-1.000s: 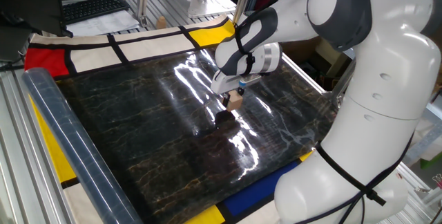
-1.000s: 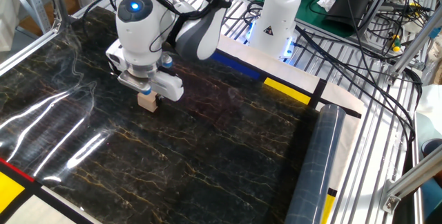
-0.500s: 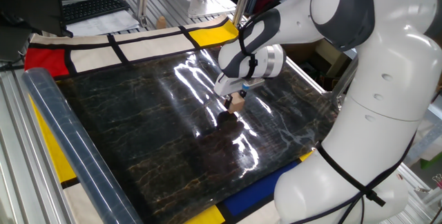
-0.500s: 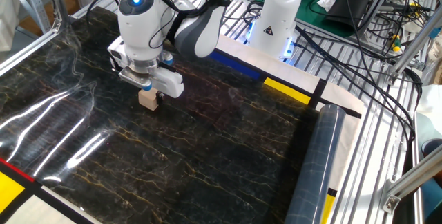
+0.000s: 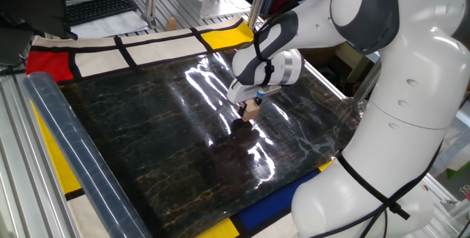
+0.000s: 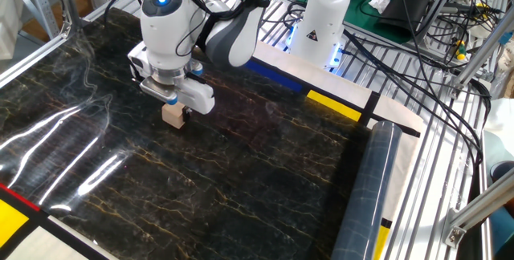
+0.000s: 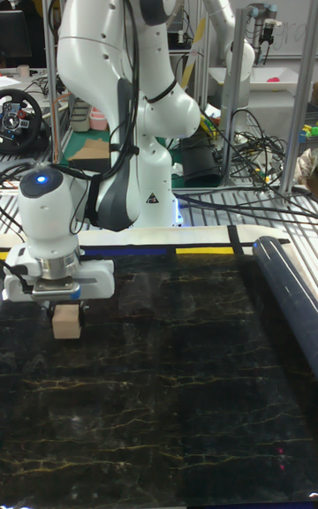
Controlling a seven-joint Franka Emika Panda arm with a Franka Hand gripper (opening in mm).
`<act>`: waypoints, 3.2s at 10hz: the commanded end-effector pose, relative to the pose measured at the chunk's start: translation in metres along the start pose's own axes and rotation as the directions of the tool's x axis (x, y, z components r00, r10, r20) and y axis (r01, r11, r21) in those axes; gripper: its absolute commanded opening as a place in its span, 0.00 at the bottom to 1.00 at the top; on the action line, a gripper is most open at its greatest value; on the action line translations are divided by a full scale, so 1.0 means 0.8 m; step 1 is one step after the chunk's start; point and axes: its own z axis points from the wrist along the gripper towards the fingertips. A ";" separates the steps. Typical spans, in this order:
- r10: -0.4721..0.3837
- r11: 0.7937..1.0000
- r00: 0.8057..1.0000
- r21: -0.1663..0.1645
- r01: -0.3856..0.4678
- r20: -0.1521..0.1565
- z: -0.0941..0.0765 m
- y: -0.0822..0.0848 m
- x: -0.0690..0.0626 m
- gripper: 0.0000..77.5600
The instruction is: Hold a small block with the gripper and sweep it from left to right on the table
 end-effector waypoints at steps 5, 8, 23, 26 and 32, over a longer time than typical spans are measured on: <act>-0.059 0.998 0.998 0.022 0.058 0.026 0.025 0.029 0.003 0.01; -0.061 0.998 0.998 0.021 0.061 0.016 0.021 0.037 0.003 0.01; -0.056 0.998 0.998 0.019 0.057 -0.041 0.026 0.048 0.001 0.01; -0.050 0.999 0.998 0.015 0.051 -0.046 0.021 0.064 0.001 0.01; -0.039 0.999 0.998 0.006 0.040 -0.043 0.022 0.107 0.004 0.01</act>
